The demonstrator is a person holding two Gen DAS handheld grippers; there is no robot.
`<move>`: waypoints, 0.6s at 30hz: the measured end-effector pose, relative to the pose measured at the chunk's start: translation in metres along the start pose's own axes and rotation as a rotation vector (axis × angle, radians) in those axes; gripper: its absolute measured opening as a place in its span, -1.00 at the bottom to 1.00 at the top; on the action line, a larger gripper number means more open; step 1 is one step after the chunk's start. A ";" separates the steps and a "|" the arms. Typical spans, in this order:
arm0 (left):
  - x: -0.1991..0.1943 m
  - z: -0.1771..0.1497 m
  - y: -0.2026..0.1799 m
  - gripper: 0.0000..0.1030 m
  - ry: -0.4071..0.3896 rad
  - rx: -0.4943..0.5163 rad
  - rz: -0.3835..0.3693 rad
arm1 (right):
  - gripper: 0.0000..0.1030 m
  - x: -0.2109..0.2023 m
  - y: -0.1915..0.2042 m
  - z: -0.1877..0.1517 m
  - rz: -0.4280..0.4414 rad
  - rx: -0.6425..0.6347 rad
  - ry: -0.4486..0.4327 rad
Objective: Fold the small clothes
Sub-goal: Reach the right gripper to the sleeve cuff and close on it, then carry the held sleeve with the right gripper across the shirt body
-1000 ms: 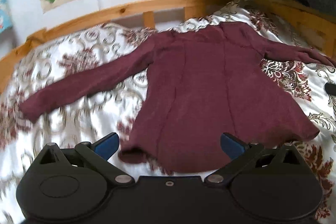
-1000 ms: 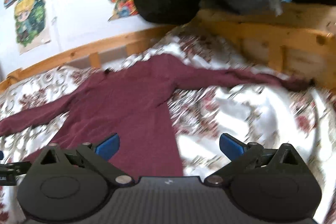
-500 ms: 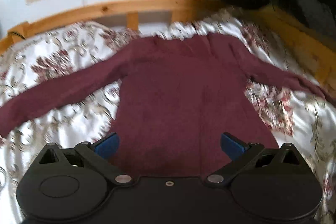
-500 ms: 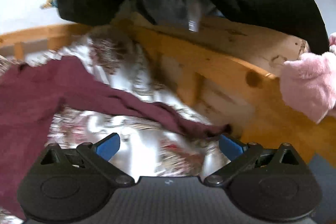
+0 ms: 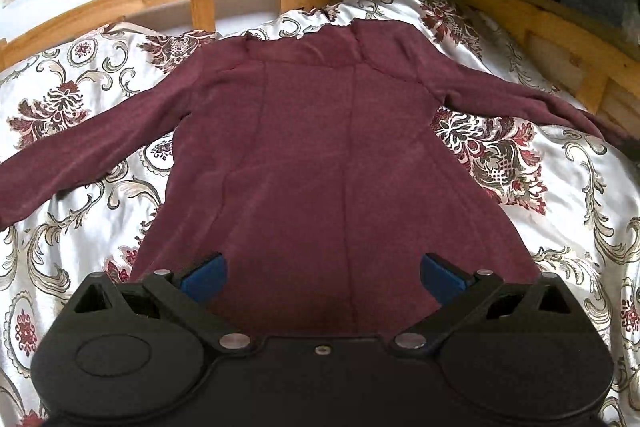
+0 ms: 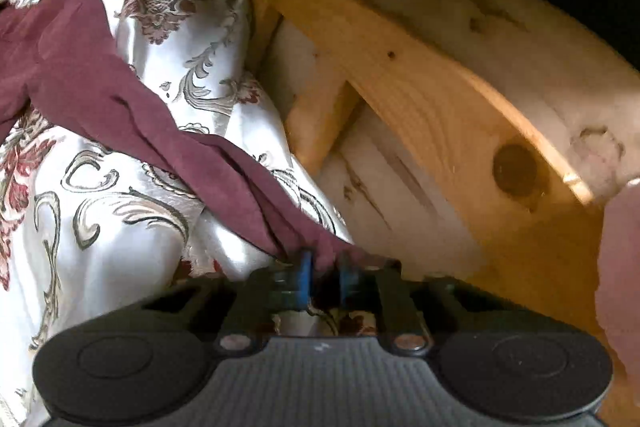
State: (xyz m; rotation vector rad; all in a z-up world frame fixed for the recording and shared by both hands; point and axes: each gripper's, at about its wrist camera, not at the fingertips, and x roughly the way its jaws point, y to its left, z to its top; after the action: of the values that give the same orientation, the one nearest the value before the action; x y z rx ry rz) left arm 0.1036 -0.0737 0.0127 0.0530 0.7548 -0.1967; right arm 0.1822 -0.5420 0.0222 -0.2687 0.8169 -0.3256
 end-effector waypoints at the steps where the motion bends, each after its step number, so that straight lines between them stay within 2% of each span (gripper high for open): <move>1: 0.000 0.000 0.002 0.99 0.000 -0.007 -0.002 | -0.82 -0.003 -0.001 0.002 0.012 0.002 -0.006; 3: -0.001 -0.002 0.005 0.99 -0.002 -0.023 -0.005 | -0.83 -0.019 -0.001 0.005 0.049 0.005 -0.036; 4: -0.003 -0.002 0.007 0.99 -0.004 -0.029 -0.005 | -0.83 -0.030 -0.002 0.008 0.094 0.025 -0.052; 9: -0.007 -0.004 0.016 0.99 -0.013 -0.070 -0.001 | -0.83 -0.083 -0.025 0.028 0.471 0.302 -0.133; 12: -0.008 -0.004 0.019 0.99 -0.012 -0.103 -0.013 | -0.83 -0.104 -0.038 0.038 0.629 0.449 -0.159; 14: -0.010 -0.004 0.019 0.99 -0.017 -0.107 -0.018 | -0.83 -0.111 -0.046 0.039 0.714 0.547 -0.149; 16: -0.011 -0.005 0.018 0.99 -0.023 -0.101 -0.019 | -0.83 -0.110 -0.053 0.031 0.806 0.698 -0.104; 18: -0.012 -0.005 0.017 0.99 -0.026 -0.096 -0.017 | -0.83 -0.101 -0.058 0.013 0.833 0.824 -0.027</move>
State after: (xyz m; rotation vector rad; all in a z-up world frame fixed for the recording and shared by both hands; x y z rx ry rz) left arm 0.0953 -0.0542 0.0171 -0.0470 0.7378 -0.1764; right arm 0.1169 -0.5553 0.1186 0.8248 0.6433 0.1464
